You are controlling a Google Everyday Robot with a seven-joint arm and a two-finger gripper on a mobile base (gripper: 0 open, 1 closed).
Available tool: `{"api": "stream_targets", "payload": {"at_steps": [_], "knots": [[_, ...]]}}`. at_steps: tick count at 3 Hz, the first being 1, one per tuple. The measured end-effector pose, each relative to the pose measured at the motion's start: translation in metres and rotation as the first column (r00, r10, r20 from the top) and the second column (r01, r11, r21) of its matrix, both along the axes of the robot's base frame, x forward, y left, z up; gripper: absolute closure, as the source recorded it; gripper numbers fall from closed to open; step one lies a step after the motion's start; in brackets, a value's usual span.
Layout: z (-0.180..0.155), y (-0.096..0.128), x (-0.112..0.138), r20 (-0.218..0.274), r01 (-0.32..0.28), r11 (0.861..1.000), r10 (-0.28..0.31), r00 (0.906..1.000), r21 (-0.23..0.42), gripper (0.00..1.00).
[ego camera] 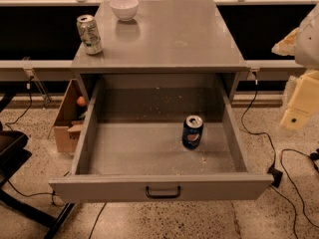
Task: Pick pepsi can from top drawer and place on counter
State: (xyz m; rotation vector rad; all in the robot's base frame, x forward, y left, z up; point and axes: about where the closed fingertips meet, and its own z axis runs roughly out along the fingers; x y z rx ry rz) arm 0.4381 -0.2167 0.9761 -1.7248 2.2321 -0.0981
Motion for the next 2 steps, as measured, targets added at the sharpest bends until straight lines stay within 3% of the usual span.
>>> {"api": "stream_targets", "payload": {"at_steps": [1, 2], "knots": [[0.001, 0.000, 0.000, 0.005, 0.001, 1.000, -0.001, 1.0000, 0.004, 0.00], [-0.021, 0.014, 0.013, 0.019, -0.030, 0.994, 0.029, 0.9994, 0.102, 0.00]]}}
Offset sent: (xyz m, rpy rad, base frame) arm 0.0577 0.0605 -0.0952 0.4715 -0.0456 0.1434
